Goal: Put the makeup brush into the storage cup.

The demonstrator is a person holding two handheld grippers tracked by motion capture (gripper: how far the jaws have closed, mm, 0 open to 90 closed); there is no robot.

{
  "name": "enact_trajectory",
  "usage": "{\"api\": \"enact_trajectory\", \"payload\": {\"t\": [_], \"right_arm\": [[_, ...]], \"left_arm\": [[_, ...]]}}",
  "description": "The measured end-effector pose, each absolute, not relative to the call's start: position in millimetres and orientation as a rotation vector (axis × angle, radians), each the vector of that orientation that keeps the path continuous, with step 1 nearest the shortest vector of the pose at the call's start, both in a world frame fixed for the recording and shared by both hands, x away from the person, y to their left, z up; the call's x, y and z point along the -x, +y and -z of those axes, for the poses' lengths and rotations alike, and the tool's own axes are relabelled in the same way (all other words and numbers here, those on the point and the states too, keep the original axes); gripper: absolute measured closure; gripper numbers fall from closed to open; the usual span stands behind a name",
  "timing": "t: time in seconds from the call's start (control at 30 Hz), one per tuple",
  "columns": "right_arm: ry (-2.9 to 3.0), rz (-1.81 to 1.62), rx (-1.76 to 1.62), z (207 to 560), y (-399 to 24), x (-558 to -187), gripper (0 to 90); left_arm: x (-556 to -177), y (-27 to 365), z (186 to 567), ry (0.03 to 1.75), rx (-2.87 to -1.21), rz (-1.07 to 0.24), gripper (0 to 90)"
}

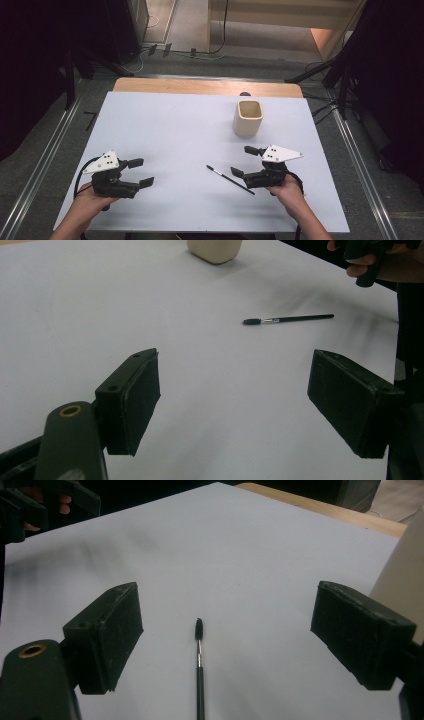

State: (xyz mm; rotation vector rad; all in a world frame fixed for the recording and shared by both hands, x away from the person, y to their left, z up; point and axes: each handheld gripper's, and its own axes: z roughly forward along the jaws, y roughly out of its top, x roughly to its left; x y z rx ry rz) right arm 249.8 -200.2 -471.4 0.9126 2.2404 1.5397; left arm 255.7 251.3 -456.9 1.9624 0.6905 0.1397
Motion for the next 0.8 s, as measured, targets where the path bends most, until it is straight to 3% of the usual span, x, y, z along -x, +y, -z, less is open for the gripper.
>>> {"api": "enact_trajectory", "payload": {"t": [0.8], "right_arm": [[2.305, -1.462, -0.851, 470.3, -161.3, -261.1, 14.2]], "left_arm": [[-255.7, 251.8, 456.3, 0.706, -1.947, -0.139, 21.4]]}}
